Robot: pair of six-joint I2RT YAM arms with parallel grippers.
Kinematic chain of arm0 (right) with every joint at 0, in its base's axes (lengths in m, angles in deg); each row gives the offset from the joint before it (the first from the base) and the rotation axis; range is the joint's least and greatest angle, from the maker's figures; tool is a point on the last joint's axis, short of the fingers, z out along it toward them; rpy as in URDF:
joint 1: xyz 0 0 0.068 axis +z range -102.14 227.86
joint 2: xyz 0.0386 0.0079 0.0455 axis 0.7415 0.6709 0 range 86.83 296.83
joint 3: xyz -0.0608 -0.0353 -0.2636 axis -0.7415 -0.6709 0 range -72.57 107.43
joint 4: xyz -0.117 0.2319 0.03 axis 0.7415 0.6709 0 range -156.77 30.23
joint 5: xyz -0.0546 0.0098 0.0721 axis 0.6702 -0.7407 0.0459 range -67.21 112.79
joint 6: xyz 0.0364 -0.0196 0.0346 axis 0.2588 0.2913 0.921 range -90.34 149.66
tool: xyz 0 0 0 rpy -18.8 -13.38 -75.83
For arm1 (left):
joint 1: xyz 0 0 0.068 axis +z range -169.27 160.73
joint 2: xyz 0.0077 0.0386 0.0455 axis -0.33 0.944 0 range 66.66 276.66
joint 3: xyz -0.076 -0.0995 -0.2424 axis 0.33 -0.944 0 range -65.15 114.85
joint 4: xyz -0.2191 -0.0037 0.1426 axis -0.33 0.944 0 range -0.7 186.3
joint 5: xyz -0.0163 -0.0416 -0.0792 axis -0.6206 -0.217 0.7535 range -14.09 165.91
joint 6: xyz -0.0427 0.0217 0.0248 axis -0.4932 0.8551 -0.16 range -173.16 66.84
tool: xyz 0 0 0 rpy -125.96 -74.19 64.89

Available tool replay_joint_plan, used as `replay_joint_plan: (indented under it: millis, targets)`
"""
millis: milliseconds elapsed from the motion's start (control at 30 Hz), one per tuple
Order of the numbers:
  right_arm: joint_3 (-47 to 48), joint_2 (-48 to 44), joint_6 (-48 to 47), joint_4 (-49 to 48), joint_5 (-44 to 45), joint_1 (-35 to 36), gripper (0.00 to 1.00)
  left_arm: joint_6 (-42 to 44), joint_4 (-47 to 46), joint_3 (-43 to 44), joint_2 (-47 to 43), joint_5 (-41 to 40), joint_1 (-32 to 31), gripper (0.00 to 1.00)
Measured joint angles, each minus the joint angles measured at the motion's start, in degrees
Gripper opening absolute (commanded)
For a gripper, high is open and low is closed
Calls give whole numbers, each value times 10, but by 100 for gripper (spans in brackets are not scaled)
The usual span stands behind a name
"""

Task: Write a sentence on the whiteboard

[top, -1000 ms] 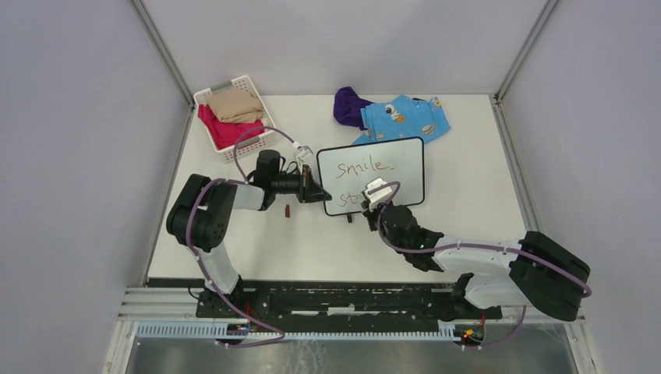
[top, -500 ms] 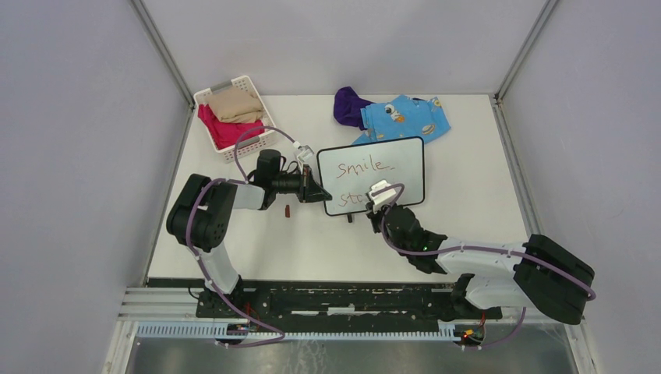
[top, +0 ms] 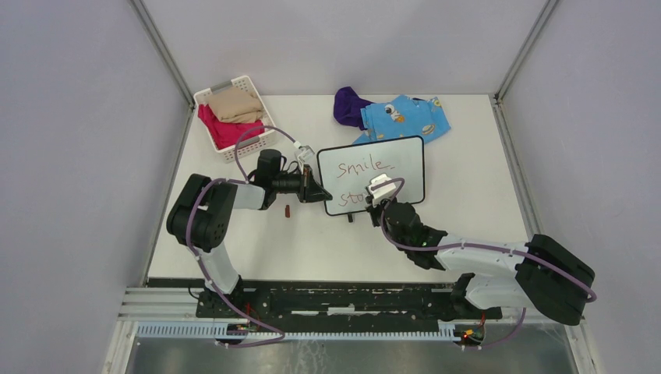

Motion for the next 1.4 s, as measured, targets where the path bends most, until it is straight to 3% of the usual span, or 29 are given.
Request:
replay_joint_plan:
  millis: [1000, 1400]
  targets:
    - [-41, -28, 19, 8, -11, -2, 0, 7, 10, 4, 0, 0, 0, 2]
    - [-16, -48, 8, 13, -10, -9, 0, 7, 10, 4, 0, 0, 0, 2]
